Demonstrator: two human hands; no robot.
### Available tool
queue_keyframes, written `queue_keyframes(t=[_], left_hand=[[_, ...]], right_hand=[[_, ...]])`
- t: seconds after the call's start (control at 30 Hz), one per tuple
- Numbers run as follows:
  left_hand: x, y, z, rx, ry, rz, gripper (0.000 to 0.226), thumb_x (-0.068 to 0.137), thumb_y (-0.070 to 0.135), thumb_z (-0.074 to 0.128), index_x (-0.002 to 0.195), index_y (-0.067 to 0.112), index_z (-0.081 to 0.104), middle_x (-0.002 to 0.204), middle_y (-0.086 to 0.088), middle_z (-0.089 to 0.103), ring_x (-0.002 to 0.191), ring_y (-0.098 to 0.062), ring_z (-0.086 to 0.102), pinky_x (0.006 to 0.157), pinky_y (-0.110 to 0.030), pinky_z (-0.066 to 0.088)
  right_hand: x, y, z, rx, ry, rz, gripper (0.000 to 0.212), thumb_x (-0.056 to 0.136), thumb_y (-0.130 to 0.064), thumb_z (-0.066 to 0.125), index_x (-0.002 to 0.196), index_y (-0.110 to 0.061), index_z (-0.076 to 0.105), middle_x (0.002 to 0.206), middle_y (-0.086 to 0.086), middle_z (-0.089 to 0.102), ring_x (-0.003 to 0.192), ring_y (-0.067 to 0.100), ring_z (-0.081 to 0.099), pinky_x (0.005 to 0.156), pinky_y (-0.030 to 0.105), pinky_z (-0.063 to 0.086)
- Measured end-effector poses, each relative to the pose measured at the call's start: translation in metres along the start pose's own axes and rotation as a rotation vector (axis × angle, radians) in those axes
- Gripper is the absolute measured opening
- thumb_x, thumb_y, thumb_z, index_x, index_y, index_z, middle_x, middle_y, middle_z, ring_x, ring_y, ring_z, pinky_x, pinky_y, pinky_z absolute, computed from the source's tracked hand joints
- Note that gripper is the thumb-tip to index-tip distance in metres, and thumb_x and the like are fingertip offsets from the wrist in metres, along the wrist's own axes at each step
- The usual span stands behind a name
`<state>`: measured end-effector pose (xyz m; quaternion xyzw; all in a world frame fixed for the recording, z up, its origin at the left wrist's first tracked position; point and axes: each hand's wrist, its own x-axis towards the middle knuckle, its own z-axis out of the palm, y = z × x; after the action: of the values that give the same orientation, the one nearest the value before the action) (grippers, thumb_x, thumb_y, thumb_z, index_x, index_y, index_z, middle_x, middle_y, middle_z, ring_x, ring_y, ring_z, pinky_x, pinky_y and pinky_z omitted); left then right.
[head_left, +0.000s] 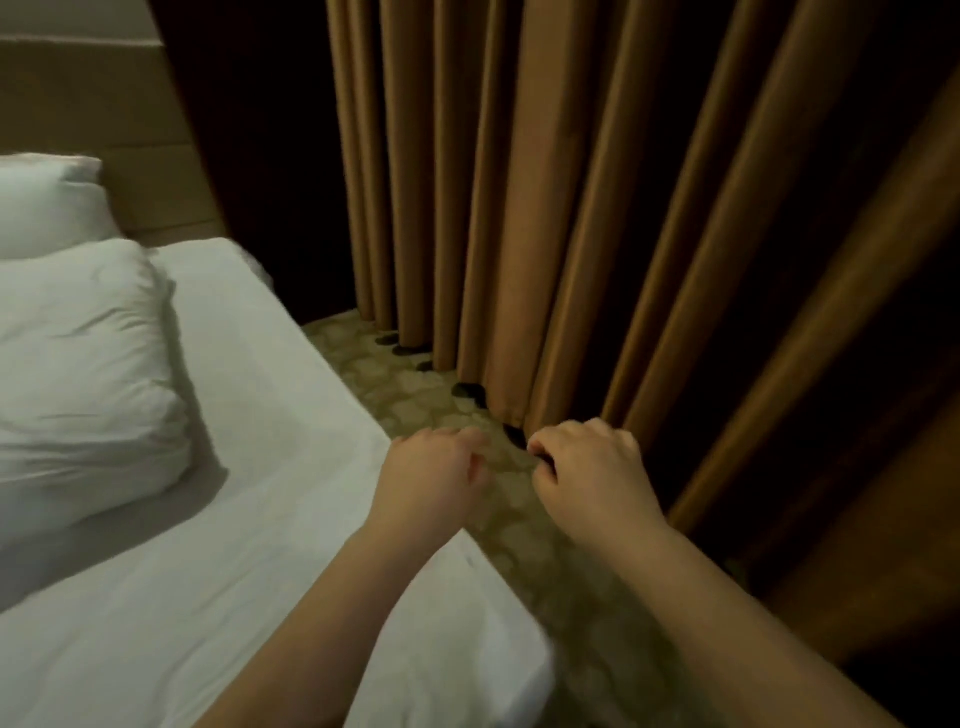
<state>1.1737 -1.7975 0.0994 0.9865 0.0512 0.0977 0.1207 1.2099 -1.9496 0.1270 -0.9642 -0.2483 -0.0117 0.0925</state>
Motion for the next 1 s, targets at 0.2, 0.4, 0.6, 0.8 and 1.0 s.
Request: queue_keyframes(t=[0.2, 0.4, 0.6, 0.8, 1.0], left_hand=[[0.116, -0.006, 0.041, -0.050, 0.147, -0.295, 0.040, 0.085, 0.034, 0.035, 0.109, 0.023, 0.066, 0.099, -0.002, 0.069, 0.094, -0.028, 0.063, 0.080, -0.037, 0.049], [0.200, -0.040, 0.058, 0.050, 0.160, -0.554, 0.043, 0.090, 0.032, 0.028, 0.106, 0.022, 0.066, 0.096, 0.002, 0.070, 0.091, -0.022, 0.063, 0.079, -0.032, 0.047], [0.283, -0.133, 0.076, 0.062, 0.252, -0.835, 0.040, 0.088, 0.033, 0.035, 0.115, 0.027, 0.063, 0.103, 0.006, 0.069, 0.100, -0.017, 0.058, 0.082, -0.029, 0.040], [0.384, -0.255, 0.060, 0.114, 0.327, -0.978, 0.030, 0.093, 0.026, 0.044, 0.117, 0.027, 0.063, 0.103, 0.006, 0.069, 0.098, -0.016, 0.059, 0.085, -0.031, 0.042], [0.424, -0.361, 0.042, 0.161, 0.360, -1.203, 0.031, 0.093, 0.025, 0.045, 0.118, 0.026, 0.062, 0.105, 0.007, 0.069, 0.098, -0.014, 0.060, 0.084, -0.030, 0.042]], right_hand=[[0.163, 0.052, 0.020, -0.009, -0.056, -0.338, 0.033, 0.096, -0.028, 0.040, 0.127, -0.031, 0.052, 0.127, -0.010, 0.052, 0.120, 0.015, 0.041, 0.102, 0.034, 0.028], [0.296, 0.042, 0.045, 0.021, -0.260, -0.577, 0.030, 0.096, -0.029, 0.042, 0.124, -0.030, 0.053, 0.122, -0.008, 0.055, 0.116, 0.015, 0.047, 0.104, 0.035, 0.028], [0.446, -0.001, 0.075, 0.013, -0.294, -0.802, 0.031, 0.097, -0.031, 0.041, 0.127, -0.032, 0.047, 0.126, -0.010, 0.051, 0.118, 0.013, 0.045, 0.107, 0.034, 0.026], [0.604, -0.101, 0.101, 0.026, -0.310, -0.946, 0.042, 0.097, -0.032, 0.041, 0.140, -0.031, 0.037, 0.132, -0.008, 0.050, 0.119, 0.014, 0.047, 0.108, 0.035, 0.027], [0.703, -0.218, 0.137, 0.056, -0.370, -1.156, 0.042, 0.098, -0.033, 0.043, 0.140, -0.030, 0.038, 0.130, -0.007, 0.053, 0.115, 0.014, 0.051, 0.104, 0.033, 0.033]])
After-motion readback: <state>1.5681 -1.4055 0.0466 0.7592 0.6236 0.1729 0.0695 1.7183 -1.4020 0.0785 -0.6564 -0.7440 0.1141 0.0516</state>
